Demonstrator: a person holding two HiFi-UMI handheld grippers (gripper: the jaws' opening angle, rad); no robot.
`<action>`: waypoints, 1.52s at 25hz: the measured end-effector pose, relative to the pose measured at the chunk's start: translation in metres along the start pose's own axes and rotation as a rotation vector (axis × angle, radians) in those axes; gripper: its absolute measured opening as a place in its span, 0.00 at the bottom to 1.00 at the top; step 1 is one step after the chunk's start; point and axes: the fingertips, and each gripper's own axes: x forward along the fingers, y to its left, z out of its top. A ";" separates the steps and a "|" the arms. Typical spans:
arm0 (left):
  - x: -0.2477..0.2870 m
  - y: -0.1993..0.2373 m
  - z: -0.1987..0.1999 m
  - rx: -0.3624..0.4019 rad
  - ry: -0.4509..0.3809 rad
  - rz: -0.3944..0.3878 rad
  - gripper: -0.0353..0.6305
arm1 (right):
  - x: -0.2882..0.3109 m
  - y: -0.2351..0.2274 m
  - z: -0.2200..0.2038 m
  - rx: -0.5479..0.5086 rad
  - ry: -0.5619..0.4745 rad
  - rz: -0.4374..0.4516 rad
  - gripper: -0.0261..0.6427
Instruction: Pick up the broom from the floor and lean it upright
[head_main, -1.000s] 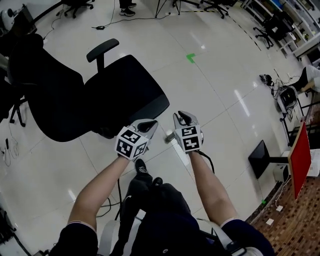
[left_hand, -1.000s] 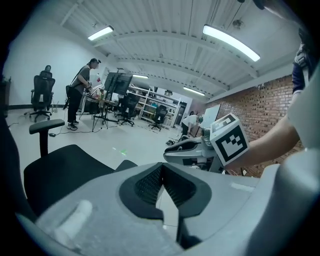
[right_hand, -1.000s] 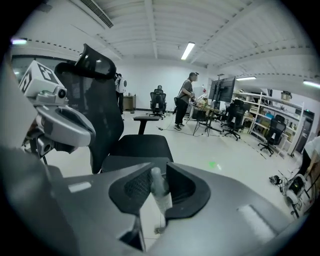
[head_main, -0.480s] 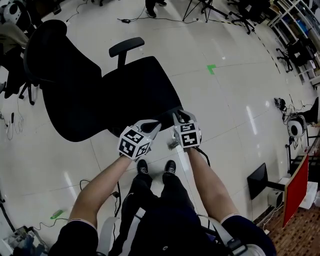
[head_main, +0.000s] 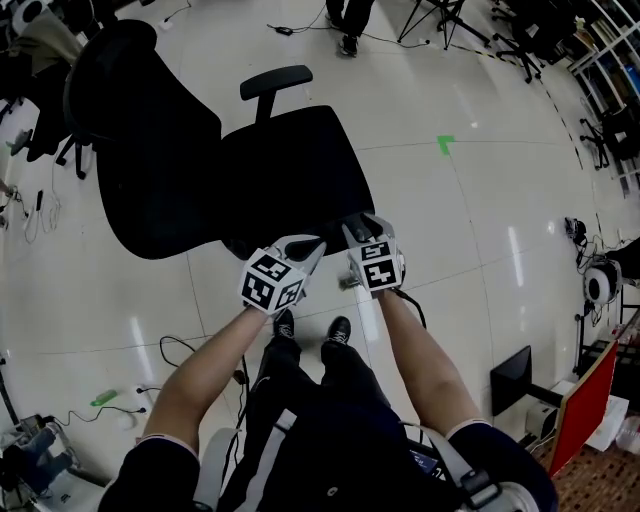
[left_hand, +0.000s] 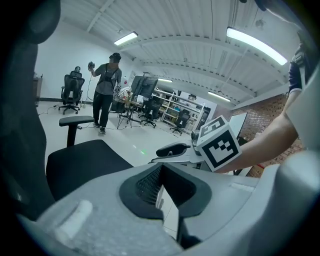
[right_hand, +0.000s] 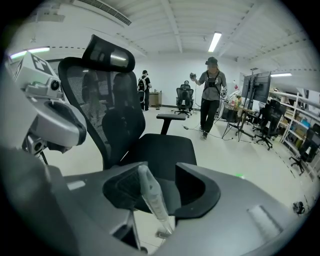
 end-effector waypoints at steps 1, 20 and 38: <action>0.001 -0.001 -0.001 -0.002 0.001 0.003 0.05 | 0.000 0.000 -0.001 -0.003 0.002 0.005 0.30; -0.040 -0.009 0.025 0.116 -0.056 -0.035 0.05 | -0.102 0.009 0.039 0.260 -0.284 -0.088 0.28; -0.072 -0.143 0.072 0.188 -0.155 -0.138 0.05 | -0.270 0.022 0.026 0.270 -0.473 -0.106 0.05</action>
